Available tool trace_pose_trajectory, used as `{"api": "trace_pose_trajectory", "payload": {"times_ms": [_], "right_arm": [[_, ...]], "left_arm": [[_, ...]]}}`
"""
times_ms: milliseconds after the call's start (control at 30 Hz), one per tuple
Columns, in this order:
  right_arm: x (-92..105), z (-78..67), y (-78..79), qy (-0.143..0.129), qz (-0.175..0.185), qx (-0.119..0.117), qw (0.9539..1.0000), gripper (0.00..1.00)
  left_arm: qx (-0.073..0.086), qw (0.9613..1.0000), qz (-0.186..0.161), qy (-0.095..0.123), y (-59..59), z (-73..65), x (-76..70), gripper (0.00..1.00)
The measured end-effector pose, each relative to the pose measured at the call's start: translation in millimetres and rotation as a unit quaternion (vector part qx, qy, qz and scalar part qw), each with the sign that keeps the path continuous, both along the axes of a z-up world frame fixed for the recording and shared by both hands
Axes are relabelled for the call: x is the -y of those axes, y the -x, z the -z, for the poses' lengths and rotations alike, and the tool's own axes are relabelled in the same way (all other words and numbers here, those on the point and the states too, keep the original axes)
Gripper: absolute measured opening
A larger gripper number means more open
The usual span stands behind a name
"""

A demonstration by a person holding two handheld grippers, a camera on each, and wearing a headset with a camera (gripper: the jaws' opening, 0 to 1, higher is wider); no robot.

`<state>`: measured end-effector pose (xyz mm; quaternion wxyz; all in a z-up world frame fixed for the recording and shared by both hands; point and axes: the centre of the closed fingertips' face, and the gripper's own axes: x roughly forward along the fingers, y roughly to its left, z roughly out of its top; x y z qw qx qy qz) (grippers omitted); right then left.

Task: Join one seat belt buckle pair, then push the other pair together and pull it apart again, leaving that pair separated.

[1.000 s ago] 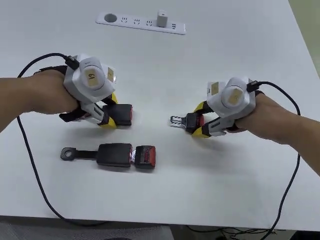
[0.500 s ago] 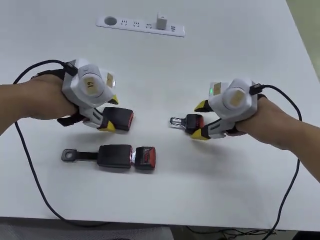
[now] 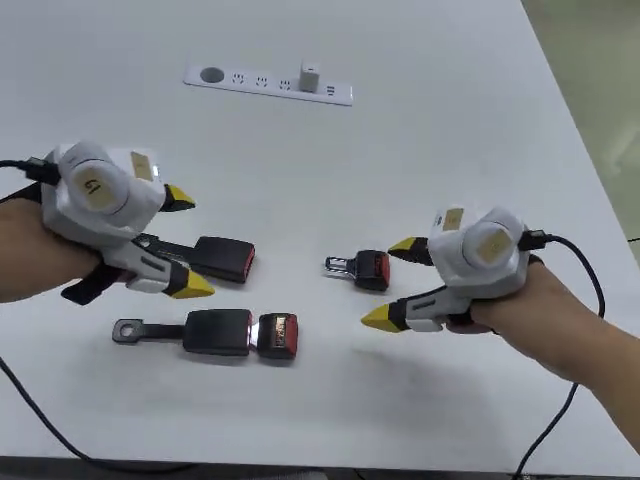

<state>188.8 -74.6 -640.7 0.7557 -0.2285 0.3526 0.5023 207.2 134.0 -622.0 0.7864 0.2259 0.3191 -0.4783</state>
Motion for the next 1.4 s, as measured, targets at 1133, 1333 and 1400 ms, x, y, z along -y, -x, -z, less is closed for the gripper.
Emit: {"api": "trace_pose_trajectory", "payload": {"times_ms": [1133, 1333, 1400], "right_arm": [[17.6, -30.7, 64.6, -0.078, 0.141, 0.035, 0.9863, 1.00], [13.2, -34.2, 68.2, -0.081, 0.140, 0.038, 0.9862, 1.00], [14.4, -34.3, 67.5, -0.082, 0.141, 0.037, 0.9859, 1.00]], "left_arm": [[0.025, 0.9740, -0.185, 0.129, 92.6, -41.1, -81.8, 1.00], [0.024, 0.9682, -0.203, 0.144, 92.4, -42.6, -86.4, 1.00], [0.021, 0.9662, -0.209, 0.150, 92.9, -42.8, -87.6, 1.00]]}}
